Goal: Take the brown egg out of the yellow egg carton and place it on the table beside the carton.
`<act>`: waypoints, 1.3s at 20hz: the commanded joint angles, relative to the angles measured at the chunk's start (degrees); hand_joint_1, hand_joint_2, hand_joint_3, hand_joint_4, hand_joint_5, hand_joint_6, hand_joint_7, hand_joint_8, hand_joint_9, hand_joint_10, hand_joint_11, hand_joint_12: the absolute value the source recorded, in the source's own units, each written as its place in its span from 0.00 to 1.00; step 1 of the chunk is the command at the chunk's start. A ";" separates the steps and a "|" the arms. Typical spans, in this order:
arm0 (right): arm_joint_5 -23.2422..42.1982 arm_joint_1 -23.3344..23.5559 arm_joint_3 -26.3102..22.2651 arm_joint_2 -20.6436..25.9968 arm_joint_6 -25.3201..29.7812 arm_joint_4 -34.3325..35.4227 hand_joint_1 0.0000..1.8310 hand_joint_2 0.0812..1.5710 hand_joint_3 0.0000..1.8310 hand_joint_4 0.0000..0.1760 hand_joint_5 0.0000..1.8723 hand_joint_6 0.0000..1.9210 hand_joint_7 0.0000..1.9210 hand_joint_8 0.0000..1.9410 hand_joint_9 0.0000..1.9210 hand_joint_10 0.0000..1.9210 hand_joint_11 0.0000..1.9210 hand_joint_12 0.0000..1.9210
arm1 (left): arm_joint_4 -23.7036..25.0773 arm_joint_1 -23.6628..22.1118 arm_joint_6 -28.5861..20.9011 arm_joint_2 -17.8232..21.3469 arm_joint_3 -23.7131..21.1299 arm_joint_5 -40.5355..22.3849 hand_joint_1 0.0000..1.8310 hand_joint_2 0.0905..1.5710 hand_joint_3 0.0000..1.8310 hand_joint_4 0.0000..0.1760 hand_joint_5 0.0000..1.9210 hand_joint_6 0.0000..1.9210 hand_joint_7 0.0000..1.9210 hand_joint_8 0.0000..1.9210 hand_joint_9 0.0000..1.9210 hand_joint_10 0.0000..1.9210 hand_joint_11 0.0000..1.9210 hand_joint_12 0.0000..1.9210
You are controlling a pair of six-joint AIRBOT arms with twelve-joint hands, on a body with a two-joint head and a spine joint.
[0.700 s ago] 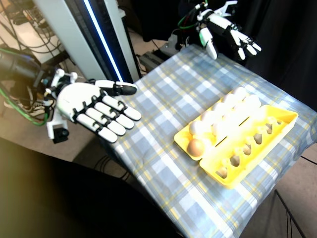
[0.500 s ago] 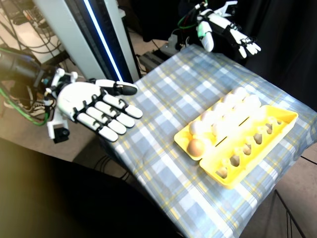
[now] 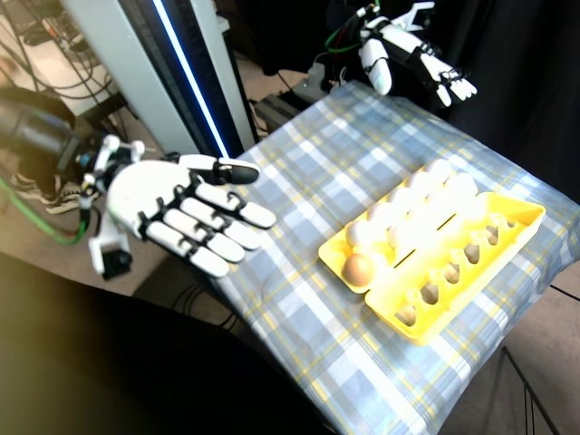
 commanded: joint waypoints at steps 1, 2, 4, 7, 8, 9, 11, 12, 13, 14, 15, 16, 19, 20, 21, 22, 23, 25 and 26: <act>1.18 2.29 1.30 -0.90 -0.22 -3.03 0.18 0.65 0.00 0.27 0.12 0.01 0.14 0.01 0.08 0.00 0.09 0.03 | 2.49 -0.24 -0.28 -0.30 0.30 -6.42 0.09 0.77 0.00 0.20 0.18 0.00 0.08 0.00 0.04 0.00 0.00 0.00; -1.71 4.72 2.81 -1.60 -1.34 -3.90 0.20 0.65 0.00 0.30 0.15 0.01 0.16 0.00 0.09 0.00 0.08 0.03 | 2.47 -0.23 -0.28 -0.30 0.35 -6.39 0.09 0.77 0.00 0.18 0.18 0.00 0.08 0.00 0.04 0.00 0.00 0.00; -8.99 9.84 6.21 -3.87 -4.62 -5.77 0.19 0.64 0.00 0.21 0.17 0.01 0.19 0.01 0.10 0.01 0.05 0.02 | 2.43 -0.22 -0.29 -0.30 0.46 -6.40 0.09 0.77 0.00 0.17 0.18 0.00 0.08 0.00 0.04 0.00 0.00 0.00; -19.06 15.85 11.43 -8.23 -8.05 -8.26 0.24 0.65 0.00 0.16 0.19 0.01 0.19 0.00 0.09 0.00 0.02 0.00 | 2.43 -0.22 -0.29 -0.35 0.59 -6.27 0.09 0.77 0.00 0.22 0.18 0.00 0.08 0.00 0.03 0.00 0.00 0.00; -21.77 17.19 13.20 -9.66 -8.17 -9.03 0.24 0.65 0.00 0.18 0.20 0.01 0.20 0.00 0.07 0.00 0.00 0.00 | 2.43 -0.22 -0.29 -0.39 0.62 -6.20 0.08 0.77 0.00 0.25 0.18 0.00 0.07 0.00 0.03 0.00 0.00 0.00; -23.42 18.12 14.44 -10.83 -8.17 -9.67 0.21 0.65 0.00 0.14 0.21 0.01 0.20 0.01 0.05 0.00 0.00 0.00 | 2.44 -0.22 -0.29 -0.41 0.65 -6.17 0.07 0.77 0.00 0.24 0.18 0.00 0.07 0.00 0.03 0.00 0.00 0.00; -24.19 18.61 15.00 -11.52 -8.52 -10.02 0.20 0.65 0.00 0.12 0.22 0.00 0.22 0.00 0.04 0.00 0.00 0.00 | 2.44 -0.22 -0.29 -0.40 0.64 -6.18 0.08 0.77 0.00 0.16 0.18 0.00 0.08 0.00 0.04 0.00 0.00 0.00; -24.29 18.72 14.90 -11.53 -8.95 -10.24 0.20 0.65 0.00 0.11 0.23 0.01 0.22 0.00 0.04 0.00 0.00 0.00 | 2.41 -0.21 -0.29 -0.39 0.61 -6.19 0.08 0.77 0.00 0.19 0.18 0.00 0.08 0.00 0.04 0.00 0.00 0.00; -24.45 18.76 14.89 -11.52 -9.11 -10.38 0.20 0.65 0.00 0.10 0.24 0.01 0.24 0.01 0.05 0.00 0.00 0.00 | 2.32 -0.19 -0.29 -0.38 0.59 -6.20 0.09 0.77 0.00 0.19 0.18 0.00 0.08 0.00 0.04 0.00 0.00 0.00; -25.00 18.96 14.92 -11.50 -9.53 -10.69 0.21 0.65 0.00 0.04 0.26 0.00 0.26 0.00 0.06 0.00 0.00 0.00 | 2.20 -0.17 -0.29 -0.39 0.59 -6.20 0.09 0.77 0.00 0.21 0.18 0.00 0.08 0.00 0.04 0.00 0.00 0.00; -25.54 19.27 14.97 -11.49 -10.27 -10.78 0.21 0.65 0.00 0.00 0.26 0.00 0.27 0.01 0.07 0.00 0.00 0.00 | 2.19 -0.17 -0.29 -0.40 0.58 -6.20 0.09 0.77 0.00 0.24 0.18 0.00 0.08 0.00 0.04 0.00 0.00 0.00; -26.58 19.77 15.40 -11.51 -10.67 -11.09 0.21 0.65 0.00 0.00 0.27 0.01 0.28 0.01 0.07 0.01 0.00 0.00 | 2.19 -0.17 -0.29 -0.40 0.58 -6.17 0.09 0.77 0.00 0.29 0.18 0.00 0.08 0.00 0.04 0.00 0.00 0.00; -29.72 20.79 18.49 -13.36 -10.67 -10.54 0.27 0.65 0.00 0.00 0.33 0.01 0.31 0.00 0.11 0.01 0.00 0.00 | 2.20 -0.17 -0.29 -0.43 0.62 -6.07 0.08 0.77 0.00 0.22 0.18 0.00 0.08 0.00 0.04 0.00 0.00 0.00; -30.67 21.19 19.51 -14.16 -10.66 -10.38 0.27 0.65 0.00 0.00 0.33 0.01 0.31 0.00 0.11 0.01 0.00 0.00 | 2.20 -0.17 -0.29 -0.42 0.62 -6.09 0.08 0.77 0.00 0.22 0.18 0.00 0.08 0.00 0.04 0.00 0.00 0.00; -31.27 21.43 20.14 -14.55 -10.66 -10.33 0.27 0.65 0.00 0.00 0.33 0.01 0.31 0.00 0.12 0.01 0.00 0.00 | 2.20 -0.17 -0.29 -0.42 0.62 -6.08 0.08 0.77 0.00 0.22 0.18 0.00 0.08 0.00 0.04 0.00 0.00 0.00; -32.19 21.76 20.94 -15.02 -10.66 -10.32 0.28 0.66 0.00 0.00 0.34 0.01 0.31 0.00 0.12 0.01 0.00 0.00 | 2.23 -0.18 -0.29 -0.41 0.65 -6.06 0.08 0.77 0.00 0.21 0.18 0.00 0.08 0.00 0.03 0.00 0.00 0.00; -32.43 21.81 21.16 -15.10 -10.66 -10.32 0.28 0.66 0.00 0.00 0.34 0.01 0.31 0.00 0.12 0.01 0.00 0.00 | 2.23 -0.18 -0.29 -0.41 0.65 -6.10 0.08 0.77 0.00 0.21 0.18 0.00 0.08 0.00 0.03 0.00 0.00 0.00; -32.90 21.82 21.71 -15.24 -10.66 -9.87 0.31 0.66 0.00 0.00 0.35 0.01 0.31 0.00 0.14 0.01 0.00 0.00 | 2.23 -0.18 -0.30 -0.40 0.64 -6.11 0.09 0.77 0.00 0.26 0.18 0.00 0.09 0.00 0.04 0.00 0.00 0.00; -33.22 21.83 22.11 -15.50 -10.66 -9.63 0.32 0.67 0.00 0.00 0.36 0.01 0.32 0.00 0.14 0.01 0.00 0.00 | 2.23 -0.18 -0.30 -0.40 0.63 -6.10 0.10 0.77 0.00 0.22 0.18 0.00 0.09 0.00 0.04 0.00 0.00 0.00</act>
